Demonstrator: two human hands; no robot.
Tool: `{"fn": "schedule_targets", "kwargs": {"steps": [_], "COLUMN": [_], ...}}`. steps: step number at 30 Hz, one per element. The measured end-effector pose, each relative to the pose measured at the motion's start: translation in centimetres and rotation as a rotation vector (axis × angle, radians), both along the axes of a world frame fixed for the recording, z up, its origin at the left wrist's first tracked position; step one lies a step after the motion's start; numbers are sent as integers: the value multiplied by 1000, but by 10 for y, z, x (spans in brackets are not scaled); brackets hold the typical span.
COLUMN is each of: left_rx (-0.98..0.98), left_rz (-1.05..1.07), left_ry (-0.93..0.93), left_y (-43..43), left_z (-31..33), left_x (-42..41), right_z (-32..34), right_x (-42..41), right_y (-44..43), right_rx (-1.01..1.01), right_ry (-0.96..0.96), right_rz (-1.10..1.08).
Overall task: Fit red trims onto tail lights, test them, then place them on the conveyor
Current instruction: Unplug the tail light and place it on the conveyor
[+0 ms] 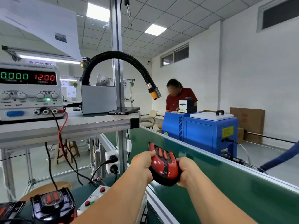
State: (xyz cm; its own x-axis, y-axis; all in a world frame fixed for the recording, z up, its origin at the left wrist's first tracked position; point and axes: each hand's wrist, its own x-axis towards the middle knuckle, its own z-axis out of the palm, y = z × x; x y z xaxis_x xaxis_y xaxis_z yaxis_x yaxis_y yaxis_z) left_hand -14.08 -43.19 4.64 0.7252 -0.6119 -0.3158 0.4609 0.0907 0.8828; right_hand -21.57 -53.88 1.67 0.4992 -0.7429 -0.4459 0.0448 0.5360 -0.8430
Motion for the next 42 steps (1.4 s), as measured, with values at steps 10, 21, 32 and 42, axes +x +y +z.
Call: {"fn": "schedule_targets", "kwargs": {"steps": [10,21,32,42], "left_rx": [14,-82,-120,-46], "left_rz": [-186,-521,-708,-763], "left_ry": [-106,-137,-186,-251], "left_y": [-4,-12,-22,-27], "left_z": [-20,-21,-44,-65], "left_x": [-55,-208,-316,-316], "right_z": [0,6,2,-16], "right_x": [-87,-266,-412,-438], "right_y": [7,25,40,28], "right_rx": [-126,-217,-312,-482], "right_ry": [-118,-98,164,458], "right_rz": [-272,-508,-560,-483]}}
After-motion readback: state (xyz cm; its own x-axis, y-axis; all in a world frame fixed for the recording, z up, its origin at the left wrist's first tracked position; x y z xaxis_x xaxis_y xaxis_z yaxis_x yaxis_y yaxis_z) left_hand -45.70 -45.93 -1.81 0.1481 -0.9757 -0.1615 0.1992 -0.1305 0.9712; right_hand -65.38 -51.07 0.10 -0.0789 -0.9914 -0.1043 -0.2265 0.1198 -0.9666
